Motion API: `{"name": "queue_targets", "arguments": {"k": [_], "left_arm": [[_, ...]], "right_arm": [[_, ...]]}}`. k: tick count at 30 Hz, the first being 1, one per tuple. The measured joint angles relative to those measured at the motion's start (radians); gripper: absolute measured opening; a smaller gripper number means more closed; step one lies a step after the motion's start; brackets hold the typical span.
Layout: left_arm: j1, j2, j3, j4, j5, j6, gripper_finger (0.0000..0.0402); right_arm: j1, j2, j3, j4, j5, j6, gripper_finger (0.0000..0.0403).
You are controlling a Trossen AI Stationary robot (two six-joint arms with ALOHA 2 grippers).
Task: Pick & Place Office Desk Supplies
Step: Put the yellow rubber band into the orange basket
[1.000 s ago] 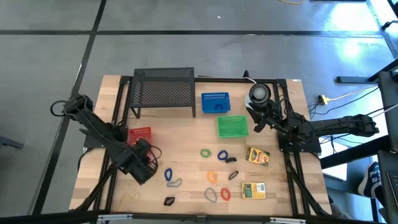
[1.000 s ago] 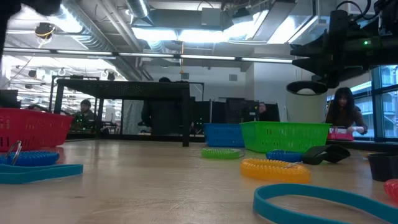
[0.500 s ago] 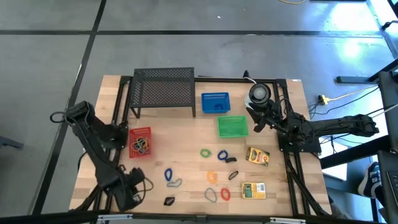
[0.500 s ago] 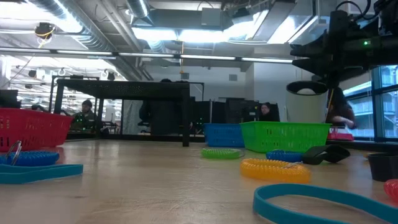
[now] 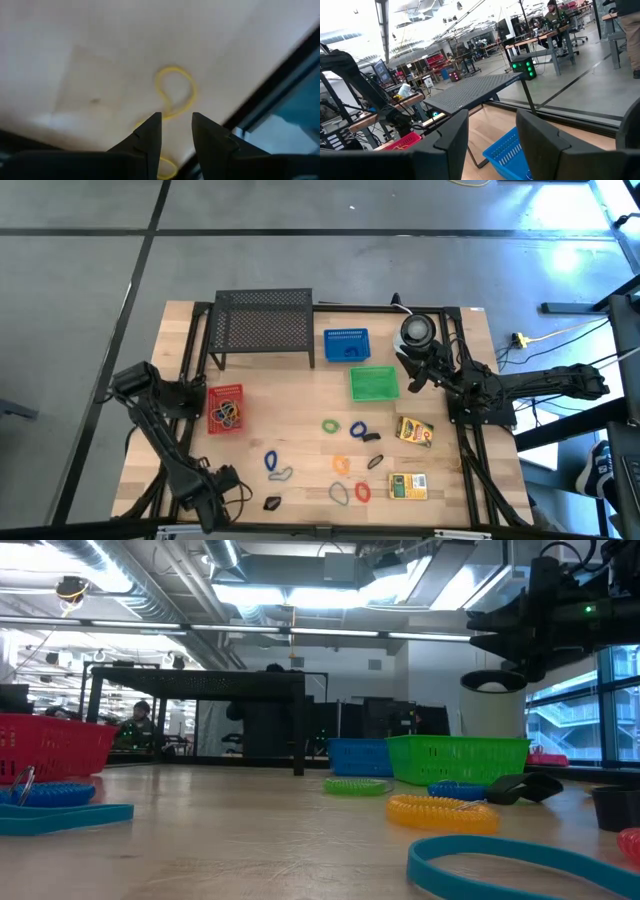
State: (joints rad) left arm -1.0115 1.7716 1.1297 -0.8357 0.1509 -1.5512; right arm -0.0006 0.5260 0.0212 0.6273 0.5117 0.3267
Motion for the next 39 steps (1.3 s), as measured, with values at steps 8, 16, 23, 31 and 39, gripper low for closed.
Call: {"name": "queue_targets", "arguments": {"k": [8,16,23,31,39], "left_arm": [[0.012,0.068,0.000,0.025,0.107,0.029,0.0102],[-0.037,0.094,0.000,0.032,0.100,0.021,0.0120],[-0.073,0.094,0.002,0.004,0.031,0.043,0.0164],[-0.097,0.092,0.004,-0.051,-0.071,0.052,0.0202],[-0.097,0.092,-0.006,-0.065,-0.138,0.190,0.0208]], "right_arm": [[0.000,0.000,0.000,0.000,0.000,0.000,0.0166],[0.000,0.000,0.000,0.000,0.000,0.000,0.0166],[0.000,0.000,0.000,0.000,0.000,0.000,0.0166],[0.000,0.000,0.000,0.000,0.000,0.000,0.0166],[0.000,0.000,0.000,0.000,0.000,0.000,0.0166]]}}
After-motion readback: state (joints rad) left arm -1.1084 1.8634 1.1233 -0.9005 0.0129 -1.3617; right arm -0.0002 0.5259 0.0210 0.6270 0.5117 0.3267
